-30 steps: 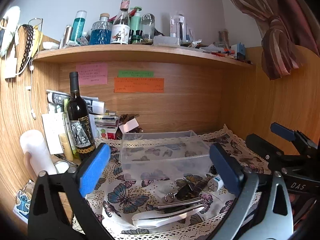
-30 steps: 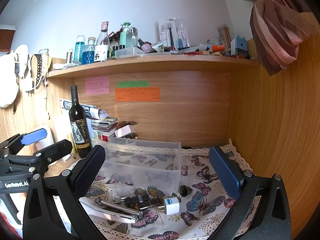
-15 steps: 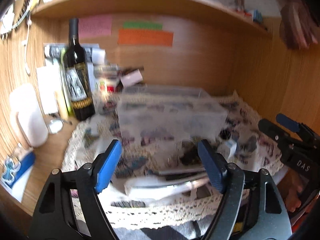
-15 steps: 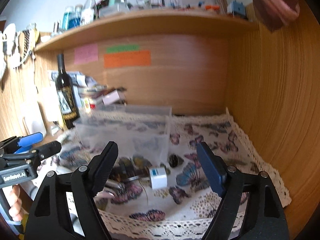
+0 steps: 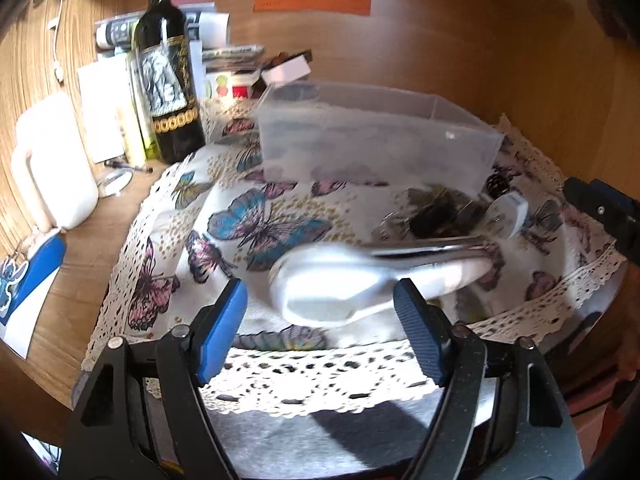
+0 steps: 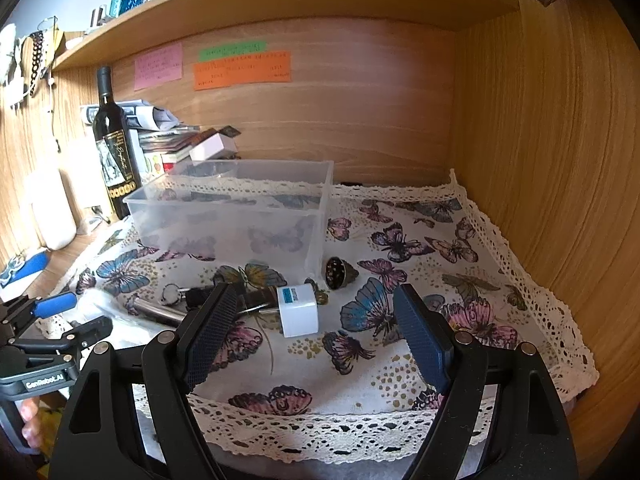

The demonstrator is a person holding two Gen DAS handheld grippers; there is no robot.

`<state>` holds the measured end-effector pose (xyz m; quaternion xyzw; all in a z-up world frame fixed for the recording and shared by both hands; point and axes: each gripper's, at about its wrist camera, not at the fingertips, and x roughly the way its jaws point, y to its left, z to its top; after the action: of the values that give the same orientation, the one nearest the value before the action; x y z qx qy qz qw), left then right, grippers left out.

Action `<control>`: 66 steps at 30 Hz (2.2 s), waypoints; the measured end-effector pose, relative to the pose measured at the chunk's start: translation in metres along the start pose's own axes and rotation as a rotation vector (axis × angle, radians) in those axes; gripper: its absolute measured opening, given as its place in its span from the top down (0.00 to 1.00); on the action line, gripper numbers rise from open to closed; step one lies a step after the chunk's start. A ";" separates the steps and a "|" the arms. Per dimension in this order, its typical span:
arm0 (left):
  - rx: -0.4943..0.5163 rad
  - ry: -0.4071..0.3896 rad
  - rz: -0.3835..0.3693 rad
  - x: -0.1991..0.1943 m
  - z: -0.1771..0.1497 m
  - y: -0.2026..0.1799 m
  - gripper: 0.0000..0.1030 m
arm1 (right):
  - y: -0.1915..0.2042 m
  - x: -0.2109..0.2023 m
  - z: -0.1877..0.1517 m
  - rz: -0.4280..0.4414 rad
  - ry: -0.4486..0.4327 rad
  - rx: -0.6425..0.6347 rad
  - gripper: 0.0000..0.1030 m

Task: Organize rigid objects
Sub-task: 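Grasp the white handheld massager with the left tool while the right tool grasps the white plug adapter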

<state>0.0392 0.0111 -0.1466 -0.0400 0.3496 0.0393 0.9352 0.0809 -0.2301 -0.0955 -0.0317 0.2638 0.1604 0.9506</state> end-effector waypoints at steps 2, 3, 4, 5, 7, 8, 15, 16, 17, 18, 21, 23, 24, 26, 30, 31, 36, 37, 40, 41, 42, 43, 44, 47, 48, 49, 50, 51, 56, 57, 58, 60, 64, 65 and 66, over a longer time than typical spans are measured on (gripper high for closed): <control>0.005 0.006 0.027 0.004 -0.001 0.007 0.30 | 0.000 0.003 -0.001 -0.003 0.010 -0.003 0.23; 0.008 0.008 0.043 0.005 0.000 0.010 0.31 | 0.001 0.005 -0.001 -0.005 0.015 -0.007 0.23; 0.008 0.012 0.070 0.008 0.001 0.015 0.34 | 0.001 0.007 -0.002 -0.008 0.020 -0.010 0.23; 0.006 0.016 0.089 0.010 0.003 0.020 0.38 | 0.001 0.008 -0.002 -0.011 0.025 -0.013 0.23; -0.015 0.034 0.106 0.015 0.007 0.031 0.45 | 0.000 0.012 -0.003 -0.018 0.037 -0.020 0.23; -0.038 0.047 0.091 0.017 0.011 0.038 0.46 | 0.000 0.014 -0.004 -0.021 0.044 -0.024 0.23; -0.049 -0.003 -0.020 0.000 0.028 0.018 0.46 | -0.002 0.027 -0.005 -0.022 0.074 -0.022 0.23; -0.047 -0.013 -0.032 -0.001 0.032 0.013 0.45 | -0.001 0.029 -0.004 -0.017 0.075 -0.019 0.23; -0.045 -0.022 -0.047 -0.001 0.035 0.006 0.42 | -0.002 0.031 -0.004 -0.014 0.079 -0.022 0.23; -0.044 -0.025 -0.059 0.000 0.038 0.000 0.35 | -0.001 0.034 -0.004 -0.007 0.083 -0.017 0.23; -0.014 -0.011 -0.068 0.011 0.040 -0.019 0.30 | -0.003 0.042 -0.004 0.004 0.104 -0.025 0.24; 0.027 0.000 -0.032 0.019 0.038 -0.027 0.30 | -0.003 0.049 -0.005 0.008 0.123 -0.026 0.28; 0.046 -0.007 -0.007 0.022 0.038 -0.028 0.30 | -0.004 0.052 -0.005 0.016 0.134 -0.021 0.32; 0.064 0.000 0.013 0.024 0.036 -0.022 0.30 | -0.006 0.058 -0.005 0.031 0.152 -0.005 0.36; 0.054 0.009 0.038 0.021 0.033 0.004 0.30 | -0.007 0.066 -0.005 0.072 0.180 0.019 0.48; 0.060 0.008 0.061 0.021 0.032 0.010 0.31 | -0.007 0.069 -0.005 0.076 0.189 0.017 0.52; 0.039 0.051 0.068 0.023 0.032 0.034 0.33 | -0.005 0.076 -0.004 0.104 0.208 0.006 0.58; 0.018 0.067 0.057 0.023 0.033 0.037 0.33 | -0.005 0.077 -0.003 0.097 0.210 -0.006 0.59; -0.050 0.088 0.026 0.015 0.033 0.043 0.32 | -0.004 0.077 -0.003 0.089 0.209 -0.015 0.59; -0.078 0.083 0.023 0.010 0.033 0.044 0.31 | -0.004 0.077 -0.003 0.090 0.210 -0.016 0.59; -0.089 0.080 0.027 0.006 0.033 0.044 0.30 | -0.004 0.077 -0.004 0.091 0.208 -0.017 0.59; -0.099 0.072 0.037 0.002 0.032 0.043 0.26 | -0.004 0.076 -0.004 0.092 0.206 -0.019 0.59; -0.103 0.069 0.044 -0.001 0.031 0.041 0.22 | -0.004 0.076 -0.004 0.095 0.203 -0.019 0.59; -0.115 0.099 0.058 0.002 0.028 0.032 0.21 | -0.006 0.073 -0.006 0.102 0.191 -0.016 0.59; -0.129 0.120 0.061 0.007 0.025 0.029 0.21 | -0.007 0.071 -0.007 0.104 0.186 -0.015 0.59; -0.138 0.132 0.060 0.010 0.024 0.028 0.21 | -0.008 0.068 -0.007 0.104 0.180 -0.016 0.59; -0.163 0.148 0.048 0.015 0.022 0.028 0.19 | -0.008 0.065 -0.008 0.105 0.174 -0.015 0.59; -0.189 0.154 0.033 0.017 0.021 0.027 0.19 | -0.010 0.062 -0.009 0.110 0.165 -0.014 0.59; -0.170 0.149 0.053 0.029 0.028 0.019 0.31 | -0.018 0.049 -0.010 0.113 0.139 -0.003 0.59; -0.141 0.152 0.056 0.033 0.031 0.014 0.36 | -0.019 0.048 -0.009 0.112 0.136 0.001 0.59; -0.106 0.156 0.051 0.037 0.033 0.010 0.45 | -0.020 0.048 -0.009 0.111 0.135 0.004 0.59; -0.042 0.165 0.046 0.043 0.037 0.001 0.55 | -0.020 0.048 -0.009 0.111 0.133 0.008 0.59; 0.046 0.177 0.009 0.050 0.044 -0.011 0.61 | -0.017 0.054 -0.007 0.126 0.141 0.018 0.59; 0.072 0.175 0.006 0.050 0.045 -0.013 0.61 | -0.015 0.055 -0.006 0.132 0.142 0.019 0.59; 0.090 0.177 -0.001 0.049 0.045 -0.014 0.61 | -0.013 0.057 -0.005 0.137 0.145 0.014 0.59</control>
<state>0.1067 0.0042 -0.1445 -0.0014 0.4322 0.0194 0.9016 0.1290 -0.2263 -0.1294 -0.0185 0.3345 0.2203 0.9161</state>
